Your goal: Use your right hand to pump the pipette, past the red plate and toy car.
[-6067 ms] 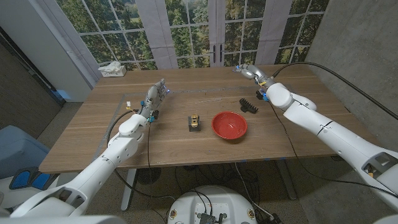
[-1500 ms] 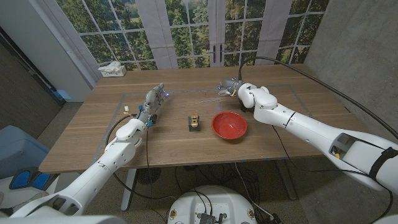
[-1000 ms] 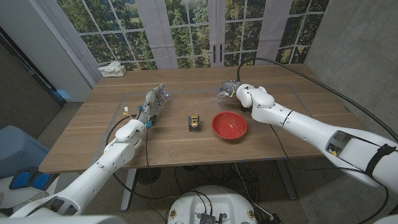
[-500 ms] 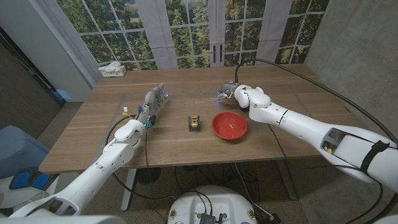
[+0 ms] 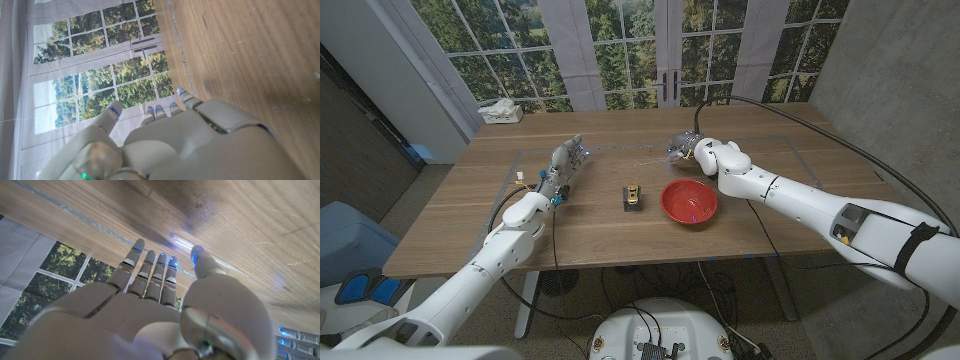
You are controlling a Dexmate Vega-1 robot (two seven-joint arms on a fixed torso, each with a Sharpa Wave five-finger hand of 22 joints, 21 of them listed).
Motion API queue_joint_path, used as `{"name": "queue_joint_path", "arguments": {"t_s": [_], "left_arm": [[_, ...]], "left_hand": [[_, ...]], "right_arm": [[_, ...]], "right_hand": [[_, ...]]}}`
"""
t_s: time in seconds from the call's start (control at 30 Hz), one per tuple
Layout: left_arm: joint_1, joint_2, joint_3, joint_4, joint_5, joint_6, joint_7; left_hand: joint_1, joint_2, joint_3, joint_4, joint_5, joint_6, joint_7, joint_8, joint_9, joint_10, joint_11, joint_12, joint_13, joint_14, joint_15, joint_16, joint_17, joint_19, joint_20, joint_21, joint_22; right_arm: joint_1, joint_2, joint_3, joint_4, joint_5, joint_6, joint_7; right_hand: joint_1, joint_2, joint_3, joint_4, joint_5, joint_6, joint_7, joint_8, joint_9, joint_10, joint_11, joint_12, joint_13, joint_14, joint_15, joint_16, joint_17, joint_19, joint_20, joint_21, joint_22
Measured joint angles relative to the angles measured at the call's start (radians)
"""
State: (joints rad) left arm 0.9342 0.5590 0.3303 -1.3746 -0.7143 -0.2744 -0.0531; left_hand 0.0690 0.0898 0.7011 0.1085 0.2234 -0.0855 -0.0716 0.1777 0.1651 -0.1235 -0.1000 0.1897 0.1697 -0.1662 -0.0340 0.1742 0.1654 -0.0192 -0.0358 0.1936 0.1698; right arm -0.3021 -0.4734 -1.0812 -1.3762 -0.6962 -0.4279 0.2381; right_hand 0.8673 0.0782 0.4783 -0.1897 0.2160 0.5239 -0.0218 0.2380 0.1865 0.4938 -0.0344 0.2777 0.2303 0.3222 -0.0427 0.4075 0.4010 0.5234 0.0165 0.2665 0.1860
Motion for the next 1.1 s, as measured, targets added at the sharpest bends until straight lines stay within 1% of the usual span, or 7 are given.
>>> {"name": "queue_joint_path", "arguments": {"t_s": [0.13,0.37,0.57,0.67,0.97,1.07,1.1], "left_arm": [[0.001,0.001,0.0,-0.001,0.0,0.001,0.001],[0.003,0.003,0.0,-0.003,0.0,0.003,0.001],[0.003,0.004,-0.001,-0.003,0.0,0.003,0.001],[0.003,0.004,-0.001,-0.003,0.0,0.003,0.001],[0.003,0.004,-0.002,0.004,-0.001,0.003,-0.005],[0.002,0.004,-0.002,0.006,-0.003,0.003,-0.007],[0.002,0.004,-0.002,0.007,-0.004,0.003,-0.008]], "left_hand": [[0.0,0.0,0.0,0.0,0.0,0.0,0.0,0.0,0.0,0.0,0.0,0.0,0.0,0.0,0.0,0.0,0.0,0.0,0.0,0.0,0.0],[0.0,0.0,0.0,0.0,0.0,0.0,0.0,0.0,0.0,0.0,0.0,0.0,0.0,0.0,0.0,0.0,0.0,0.0,0.0,0.0,0.0],[0.0,0.0,-0.004,-0.004,0.0,0.0,0.0,0.0,0.0,0.0,0.0,0.0,0.0,0.0,0.0,0.0,0.0,0.0,0.0,0.0,0.0],[0.0,0.0,-0.004,-0.004,0.0,0.0,0.0,0.0,0.0,0.0,0.0,0.0,0.0,0.0,0.0,0.0,0.0,0.0,0.0,0.0,0.0],[-0.005,0.005,-0.004,-0.004,0.0,0.0,0.0,0.0,0.0,0.0,0.0,0.0,0.0,0.0,0.0,0.0,0.0,0.0,0.0,0.0,0.0],[-0.005,0.005,-0.004,-0.004,0.0,0.0,0.0,0.0,0.0,0.0,0.0,0.0,0.0,0.0,0.0,0.0,0.0,0.0,0.0,0.0,0.0],[-0.005,0.005,-0.004,-0.004,0.0,0.0,0.0,0.0,0.0,0.0,0.0,0.0,0.0,0.0,0.0,0.0,0.0,0.0,0.0,0.0,0.0]], "right_arm": [[0.001,0.004,-0.006,0.015,-0.004,0.011,-0.018],[0.002,0.015,-0.017,0.041,-0.016,0.023,-0.055],[0.002,0.028,-0.027,0.072,-0.028,0.029,-0.086],[0.003,0.035,-0.032,0.09,-0.03,0.03,-0.093],[0.013,0.052,-0.05,0.132,-0.041,0.029,-0.12],[0.016,0.056,-0.055,0.143,-0.043,0.028,-0.123],[0.017,0.058,-0.057,0.146,-0.045,0.027,-0.126]], "right_hand": [[0.023,-0.023,-0.009,0.001,-0.01,0.022,-0.004,0.008,-0.001,0.021,0.0,0.004,0.004,0.014,0.0,0.005,-0.002,0.007,0.007,0.004,0.0],[0.043,-0.036,-0.023,0.009,-0.023,0.073,-0.013,0.014,-0.001,0.057,-0.007,0.016,0.005,0.036,0.001,0.019,0.0,0.025,0.003,0.004,0.0],[0.086,-0.023,-0.029,0.012,-0.024,0.123,-0.027,0.021,0.0,0.092,-0.014,0.027,0.01,0.081,-0.002,0.05,0.013,0.045,-0.017,0.019,0.003],[0.091,-0.021,-0.036,0.011,-0.024,0.134,-0.03,0.025,0.0,0.105,-0.016,0.034,0.014,0.087,-0.002,0.054,0.018,0.052,-0.009,0.019,0.003],[0.102,-0.023,-0.052,0.016,-0.024,0.162,-0.034,0.025,0.002,0.125,-0.014,0.044,0.019,0.098,0.001,0.073,0.03,0.056,-0.013,0.026,0.003],[0.114,-0.011,-0.055,0.019,-0.024,0.182,-0.034,0.027,0.001,0.148,-0.019,0.054,0.025,0.109,-0.002,0.086,0.038,0.057,-0.015,0.027,0.007],[0.123,-0.02,-0.059,0.02,-0.023,0.194,-0.035,0.031,0.001,0.162,-0.022,0.06,0.028,0.117,-0.002,0.092,0.043,0.057,-0.015,0.027,0.007]]}}
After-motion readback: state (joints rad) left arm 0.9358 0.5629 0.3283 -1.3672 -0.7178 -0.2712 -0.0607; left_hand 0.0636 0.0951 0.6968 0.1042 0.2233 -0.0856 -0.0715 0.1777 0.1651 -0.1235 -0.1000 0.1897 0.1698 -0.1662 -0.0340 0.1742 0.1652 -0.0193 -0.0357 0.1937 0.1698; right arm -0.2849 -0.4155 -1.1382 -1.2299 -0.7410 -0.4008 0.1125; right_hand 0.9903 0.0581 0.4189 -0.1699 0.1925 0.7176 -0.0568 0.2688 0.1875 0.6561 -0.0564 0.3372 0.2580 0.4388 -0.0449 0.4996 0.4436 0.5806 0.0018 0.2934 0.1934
